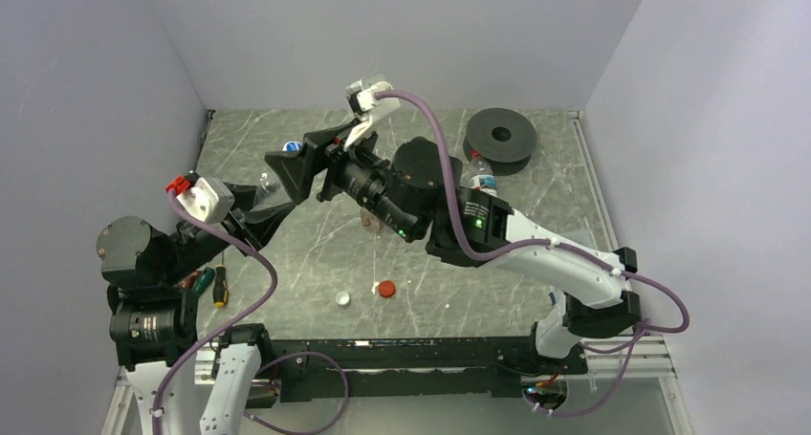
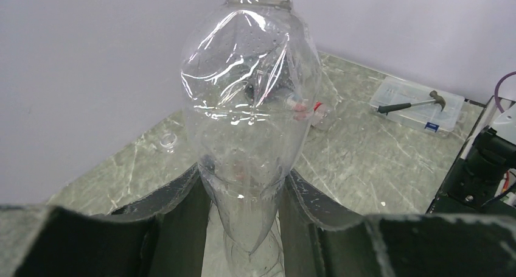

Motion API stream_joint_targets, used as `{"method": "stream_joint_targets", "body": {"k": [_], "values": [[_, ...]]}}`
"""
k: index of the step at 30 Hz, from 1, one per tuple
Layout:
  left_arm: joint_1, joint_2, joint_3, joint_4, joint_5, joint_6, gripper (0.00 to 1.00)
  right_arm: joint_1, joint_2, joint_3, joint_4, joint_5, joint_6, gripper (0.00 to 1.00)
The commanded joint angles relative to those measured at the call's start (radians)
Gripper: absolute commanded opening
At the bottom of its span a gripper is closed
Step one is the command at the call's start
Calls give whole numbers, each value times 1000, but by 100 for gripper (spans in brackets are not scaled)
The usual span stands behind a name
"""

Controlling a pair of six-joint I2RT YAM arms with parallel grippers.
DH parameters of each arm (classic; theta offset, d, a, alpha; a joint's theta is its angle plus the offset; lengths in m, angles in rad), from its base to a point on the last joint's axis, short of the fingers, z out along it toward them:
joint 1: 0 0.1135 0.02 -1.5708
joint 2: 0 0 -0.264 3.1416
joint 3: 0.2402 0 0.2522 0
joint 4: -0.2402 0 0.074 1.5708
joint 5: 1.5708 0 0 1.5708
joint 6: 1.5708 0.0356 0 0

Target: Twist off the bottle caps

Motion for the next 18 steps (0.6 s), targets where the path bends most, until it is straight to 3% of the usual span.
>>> {"method": "stream_joint_targets", "body": {"k": [1, 6, 13, 14, 18], "values": [[2, -14, 2, -5, -22, 47, 26, 0, 61, 137, -39, 73, -19, 67], [1, -18, 5, -5, -13, 43, 25, 0, 93, 174, -36, 72, -23, 55], [1, -23, 4, 9, -26, 35, 24, -7, 136, 235, -126, 83, 15, 53], [1, -22, 2, 13, -27, 32, 24, -12, 131, 223, -123, 77, 25, 51], [2, -17, 3, 21, -27, 16, 24, -18, 104, 183, -100, 68, 40, 25]]}}
